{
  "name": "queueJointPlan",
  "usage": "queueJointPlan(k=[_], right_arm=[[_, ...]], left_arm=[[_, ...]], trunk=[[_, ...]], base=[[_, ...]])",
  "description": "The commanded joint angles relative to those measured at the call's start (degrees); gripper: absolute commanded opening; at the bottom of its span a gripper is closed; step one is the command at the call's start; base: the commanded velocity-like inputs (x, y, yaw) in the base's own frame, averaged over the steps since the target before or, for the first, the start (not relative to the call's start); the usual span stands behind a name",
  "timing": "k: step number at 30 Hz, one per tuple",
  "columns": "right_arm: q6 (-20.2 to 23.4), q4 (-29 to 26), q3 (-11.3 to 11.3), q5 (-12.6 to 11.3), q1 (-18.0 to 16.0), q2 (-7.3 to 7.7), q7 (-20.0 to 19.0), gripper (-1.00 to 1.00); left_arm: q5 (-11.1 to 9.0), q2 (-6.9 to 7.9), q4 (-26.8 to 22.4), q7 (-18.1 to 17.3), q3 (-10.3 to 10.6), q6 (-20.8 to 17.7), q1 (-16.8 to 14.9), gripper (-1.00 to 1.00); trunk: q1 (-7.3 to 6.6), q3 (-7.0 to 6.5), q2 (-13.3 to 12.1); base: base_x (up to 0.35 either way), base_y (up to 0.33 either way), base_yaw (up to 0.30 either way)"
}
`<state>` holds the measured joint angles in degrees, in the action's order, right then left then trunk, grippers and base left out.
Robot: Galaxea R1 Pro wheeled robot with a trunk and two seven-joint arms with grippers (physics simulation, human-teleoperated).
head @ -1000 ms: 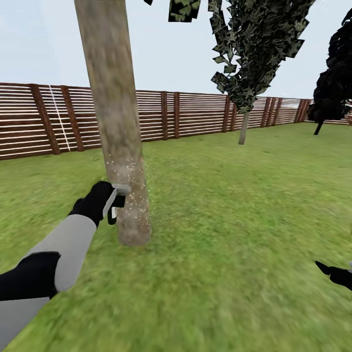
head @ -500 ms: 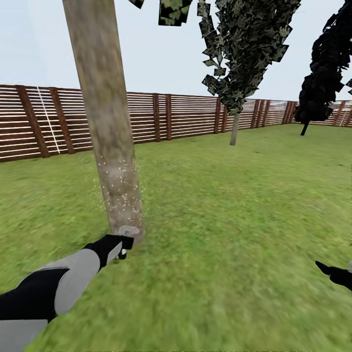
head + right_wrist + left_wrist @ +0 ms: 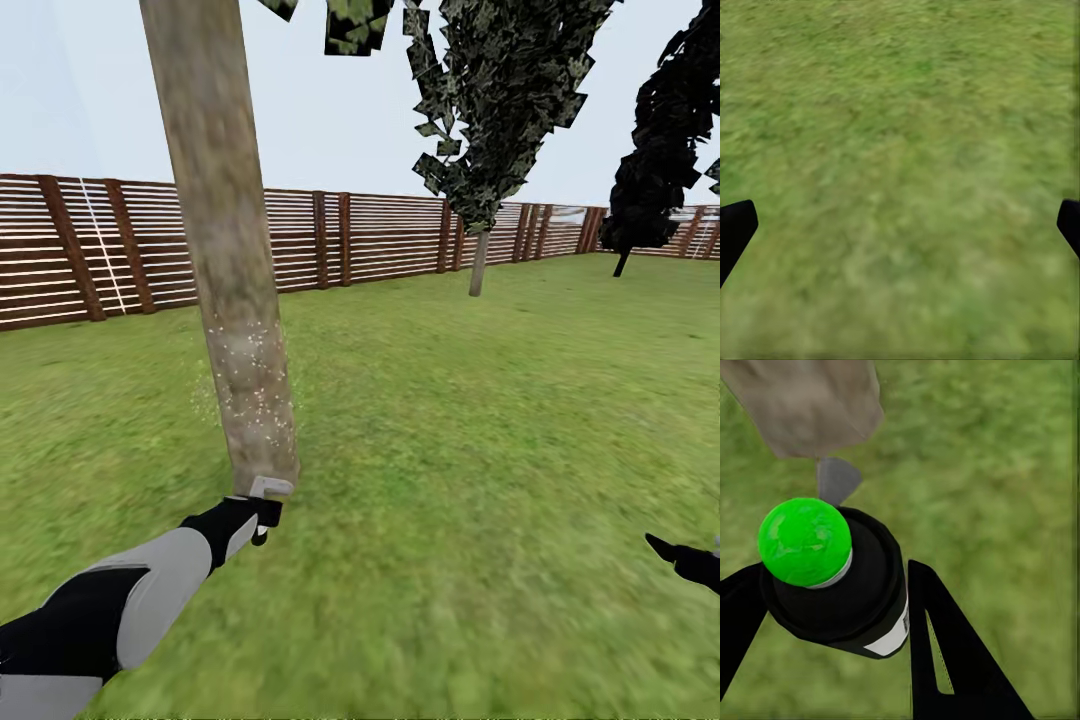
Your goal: In the garden, pick up the pesticide atomizer on the floor and spray pesticide onto both trees until each tree trunk is fully covered.
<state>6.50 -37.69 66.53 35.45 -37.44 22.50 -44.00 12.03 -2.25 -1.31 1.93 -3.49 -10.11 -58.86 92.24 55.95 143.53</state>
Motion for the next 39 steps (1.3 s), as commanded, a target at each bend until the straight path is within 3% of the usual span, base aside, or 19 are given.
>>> queueJointPlan(k=[1,8,10,11,12,14,15,16,18,20,21,22,25,26,27,30,34,37,39], right_arm=[[0.0,-0.01,0.0,0.04,0.0,0.0,-0.02,1.0],[0.0,0.0,-0.17,0.15,0.0,0.0,-0.03,1.0],[0.11,0.06,-2.36,0.24,0.0,-0.02,-0.12,1.0],[0.18,0.07,-7.79,0.22,0.0,-0.05,-0.21,1.0],[0.21,0.07,-12.76,0.13,0.0,-0.06,-0.22,1.0],[0.25,0.49,-32.03,-0.23,0.0,-0.43,-0.23,1.0],[0.26,0.6,-35.36,-0.29,0.0,-0.92,-0.24,1.0],[0.26,0.69,-38.47,-0.33,-0.22,-3.28,-0.26,1.0],[0.26,0.75,-40.95,-0.27,-0.67,-7.61,-0.42,1.0],[2.03,0.69,-41.76,-0.07,-0.95,-12.94,-7.08,1.0],[4.19,0.34,-42.68,0.06,-1.01,-15.61,-12.29,1.0],[5.27,0.14,-46.6,0.09,-1.06,-17.42,-15.72,1.0],[5.71,0.07,-54.06,0.06,-1.12,-19.78,-20.51,1.0],[5.74,0.07,-55.0,0.08,-1.13,-20.35,-21.27,1.0],[5.75,0.07,-55.83,0.07,-1.13,-21.05,-21.97,-1.0],[5.73,0.07,-56.52,0.07,-1.13,-21.7,-22.61,-1.0],[5.71,0.05,-56.72,0.1,-1.11,-21.93,-22.75,-1.0],[5.71,0.03,-56.82,0.12,-1.14,-22.18,-22.8,-1.0],[5.71,-0.06,-56.85,0.14,-1.14,-23.44,-22.82,-1.0]], left_arm=[[0.02,-0.36,-0.01,0.0,0.04,0.0,0.04,-1.0],[0.26,-0.85,-0.03,-0.89,0.24,2.28,0.54,-1.0],[1.82,0.25,-0.13,-6.28,4.58,2.46,0.84,-1.0],[4.01,1.36,-0.28,-10.86,9.5,2.54,0.89,-1.0],[4.94,1.77,-0.37,-13.93,12.17,2.59,0.91,-1.0],[6.39,2.38,-0.5,-23.08,16.26,4.19,0.93,-1.0],[6.56,2.48,-0.53,-24.83,16.61,4.85,0.94,-1.0],[6.76,2.58,-0.64,-27.89,16.96,5.57,0.94,-1.0],[7.63,2.66,-3.36,-33.95,18.04,6.11,0.92,-1.0],[11.7,2.69,-6.87,-41.48,19.95,6.14,0.94,-1.0],[13.73,2.79,-7.54,-44.58,20.42,6.18,0.94,-1.0],[14.82,3.02,-7.85,-48.35,20.7,6.28,0.93,-1.0],[16.88,3.11,-7.98,-53.84,22.15,6.42,0.93,-1.0],[17.5,3.21,-7.99,-54.52,22.47,6.45,0.94,-1.0],[18.1,3.34,-8.01,-55.16,22.77,6.48,0.9,-1.0],[18.65,3.88,-8.08,-57.23,23.11,6.56,0.92,-1.0],[18.73,5.26,-8.15,-59.4,26.51,6.59,0.87,-1.0],[18.73,5.46,-8.41,-59.73,27.09,6.59,0.87,-1.0],[18.73,5.32,-9.22,-59.8,27.3,6.48,0.87,-1.0]], trunk=[[0.0,0.0,0.0],[0.0,0.0,0.0],[0.0,0.0,0.0],[0.0,0.0,0.0],[0.0,0.0,0.0],[0.0,0.0,0.0],[0.0,0.0,0.0],[0.0,0.0,0.0],[0.0,0.0,0.0],[0.0,0.0,0.0],[0.0,0.0,0.0],[0.0,0.0,0.0],[0.0,0.0,0.0],[0.0,0.0,0.0],[0.0,0.0,0.0],[0.0,0.0,0.0],[0.0,0.0,0.0],[0.0,0.0,0.0],[0.0,0.0,0.0]], base=[[-0.019,0.0,0.0],[-0.001,0.0,0.0],[0.0,0.0,0.0],[0.0,0.0,0.0],[0.0,0.0,0.0],[0.0,0.0,0.0],[0.0,0.0,0.0],[0.0,0.0,0.0],[0.0,0.0,0.0],[0.0,0.0,0.0],[0.0,0.0,0.0],[0.0,0.0,0.0],[0.0,0.0,0.0],[0.0,0.0,0.0],[0.0,0.0,0.0],[0.0,0.0,0.0],[0.0,0.0,0.0],[0.0,0.0,0.0],[0.0,0.0,0.0]])
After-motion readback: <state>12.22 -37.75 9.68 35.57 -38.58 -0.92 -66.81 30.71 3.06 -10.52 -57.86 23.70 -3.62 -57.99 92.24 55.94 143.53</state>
